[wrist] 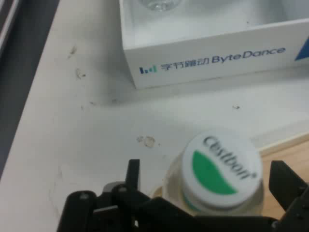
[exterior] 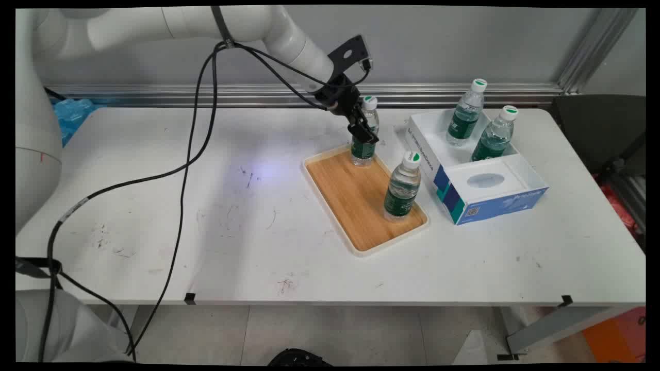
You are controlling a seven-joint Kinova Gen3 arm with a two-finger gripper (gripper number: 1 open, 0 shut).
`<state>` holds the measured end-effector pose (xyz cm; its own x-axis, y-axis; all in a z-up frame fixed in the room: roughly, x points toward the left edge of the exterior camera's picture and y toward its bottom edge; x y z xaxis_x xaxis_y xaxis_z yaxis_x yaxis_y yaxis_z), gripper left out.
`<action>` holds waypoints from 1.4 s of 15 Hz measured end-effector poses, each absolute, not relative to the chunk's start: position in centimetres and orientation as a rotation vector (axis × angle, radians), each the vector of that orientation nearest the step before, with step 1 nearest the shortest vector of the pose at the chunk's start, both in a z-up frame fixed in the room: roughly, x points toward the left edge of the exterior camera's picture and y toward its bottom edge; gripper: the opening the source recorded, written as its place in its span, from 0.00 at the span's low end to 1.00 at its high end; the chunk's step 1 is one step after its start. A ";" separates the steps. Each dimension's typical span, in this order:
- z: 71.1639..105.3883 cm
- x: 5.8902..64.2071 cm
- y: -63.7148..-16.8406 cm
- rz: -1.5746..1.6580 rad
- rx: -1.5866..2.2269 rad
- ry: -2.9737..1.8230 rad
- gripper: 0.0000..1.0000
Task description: Pick up the green bottle from the white box
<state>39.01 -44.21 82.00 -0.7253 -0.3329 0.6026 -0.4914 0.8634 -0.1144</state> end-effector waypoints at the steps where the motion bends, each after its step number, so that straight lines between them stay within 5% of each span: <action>1: 82.4 39.2 -44.0 0.356 0.595 -2.448 1.00; 21: 99.4 37.1 -38.7 0.358 0.701 -2.449 1.00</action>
